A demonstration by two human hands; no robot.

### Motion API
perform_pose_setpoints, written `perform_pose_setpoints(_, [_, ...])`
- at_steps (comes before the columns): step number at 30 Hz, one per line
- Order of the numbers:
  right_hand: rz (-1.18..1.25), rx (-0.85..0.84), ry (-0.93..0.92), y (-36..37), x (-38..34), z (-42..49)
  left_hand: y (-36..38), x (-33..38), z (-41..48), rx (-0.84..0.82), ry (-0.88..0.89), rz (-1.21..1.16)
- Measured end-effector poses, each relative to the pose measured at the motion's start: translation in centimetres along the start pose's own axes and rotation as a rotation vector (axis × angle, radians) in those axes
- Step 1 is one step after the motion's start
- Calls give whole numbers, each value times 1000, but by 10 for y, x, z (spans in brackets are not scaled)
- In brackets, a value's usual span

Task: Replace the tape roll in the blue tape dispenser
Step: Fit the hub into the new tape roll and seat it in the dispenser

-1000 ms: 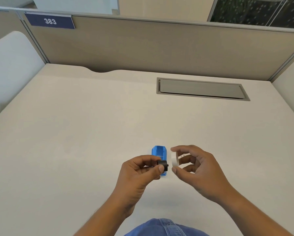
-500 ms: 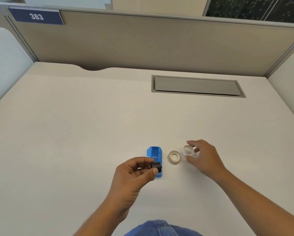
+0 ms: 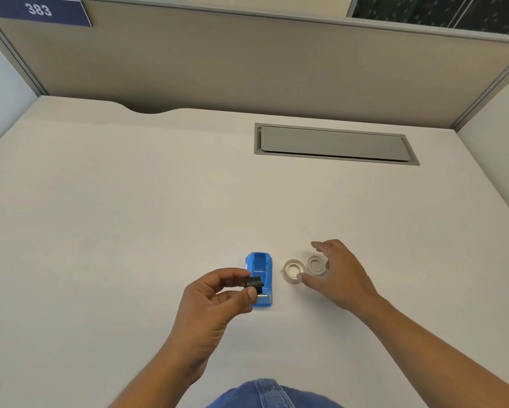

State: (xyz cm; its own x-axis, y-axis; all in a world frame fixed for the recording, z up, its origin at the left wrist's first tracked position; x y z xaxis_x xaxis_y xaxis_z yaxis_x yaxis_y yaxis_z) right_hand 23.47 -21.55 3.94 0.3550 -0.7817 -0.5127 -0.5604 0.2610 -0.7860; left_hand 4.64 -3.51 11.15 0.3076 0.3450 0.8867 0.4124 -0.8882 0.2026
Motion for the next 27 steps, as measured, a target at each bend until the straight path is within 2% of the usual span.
perform_pose_setpoints(5, [-224, -39, -46, 8, -19, -3, 2, 1, 1, 8, -19, 13])
perform_pose_setpoints(9, [-283, -78, -81, 16, -25, 1, 2, 1, -1, 13, -20, 11])
perform_pose_setpoints(15, [-325, -36, -149, 18, -29, 5, 0, 5, -5, 29, -1, 12])
perform_pose_setpoints(17, [-224, -16, -148, 14, -32, 1, 0, 6, -7, 30, 0, 12])
perform_pose_setpoints(22, [250, 38, -254, -5, -56, -26, 1, 10, -16, 33, 26, 20])
perform_pose_setpoints(27, [576, -3, -324, -16, -84, -62, 6, 13, -25, 16, 62, 13])
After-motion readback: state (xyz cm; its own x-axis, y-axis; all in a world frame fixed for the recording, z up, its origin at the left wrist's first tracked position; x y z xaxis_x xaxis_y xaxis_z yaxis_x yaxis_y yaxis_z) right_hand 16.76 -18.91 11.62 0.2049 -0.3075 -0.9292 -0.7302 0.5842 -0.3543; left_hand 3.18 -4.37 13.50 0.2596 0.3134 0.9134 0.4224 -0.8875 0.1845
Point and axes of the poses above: each hand's wrist, its own z-axis towards the middle knuckle, its own y-axis out of the palm, x = y × z, the point moved 2 cm from there along z, towards the middle knuckle, and after that the axes turned 10 degrees about -x, right-handed, at the moved point
